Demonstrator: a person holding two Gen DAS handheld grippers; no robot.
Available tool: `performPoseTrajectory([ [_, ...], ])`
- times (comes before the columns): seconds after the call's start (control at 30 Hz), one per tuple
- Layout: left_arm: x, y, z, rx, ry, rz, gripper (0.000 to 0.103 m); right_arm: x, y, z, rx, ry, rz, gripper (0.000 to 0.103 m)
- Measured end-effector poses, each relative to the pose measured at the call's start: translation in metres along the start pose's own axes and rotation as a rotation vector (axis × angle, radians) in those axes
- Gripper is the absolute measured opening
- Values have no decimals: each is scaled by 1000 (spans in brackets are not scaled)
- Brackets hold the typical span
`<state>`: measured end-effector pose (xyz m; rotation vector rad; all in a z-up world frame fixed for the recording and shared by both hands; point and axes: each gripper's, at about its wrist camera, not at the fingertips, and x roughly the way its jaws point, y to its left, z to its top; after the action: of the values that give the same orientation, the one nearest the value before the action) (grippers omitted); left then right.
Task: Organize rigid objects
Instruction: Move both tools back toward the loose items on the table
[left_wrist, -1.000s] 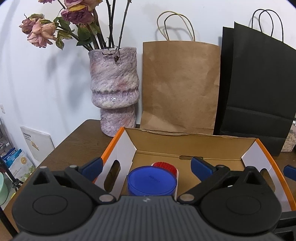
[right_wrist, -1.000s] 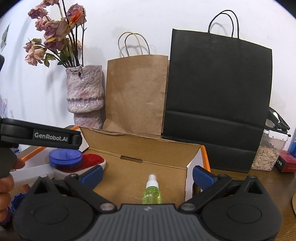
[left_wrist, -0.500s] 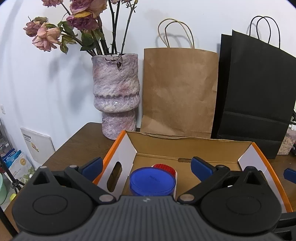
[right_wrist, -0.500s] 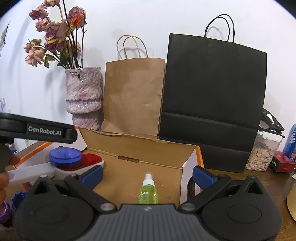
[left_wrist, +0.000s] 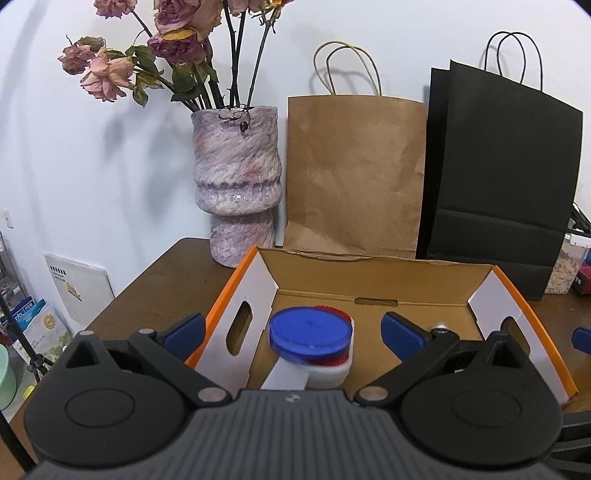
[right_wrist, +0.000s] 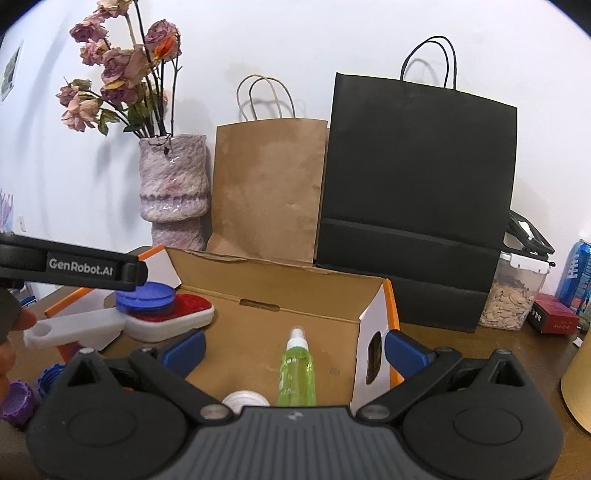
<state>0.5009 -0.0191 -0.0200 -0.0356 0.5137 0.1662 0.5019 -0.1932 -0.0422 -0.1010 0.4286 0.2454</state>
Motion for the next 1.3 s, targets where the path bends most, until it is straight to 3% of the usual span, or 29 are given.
performPoseTrajectory([
  [1.3, -114, 38, -65, -15, 17, -22, 103, -126, 24, -65, 58, 42, -17, 103],
])
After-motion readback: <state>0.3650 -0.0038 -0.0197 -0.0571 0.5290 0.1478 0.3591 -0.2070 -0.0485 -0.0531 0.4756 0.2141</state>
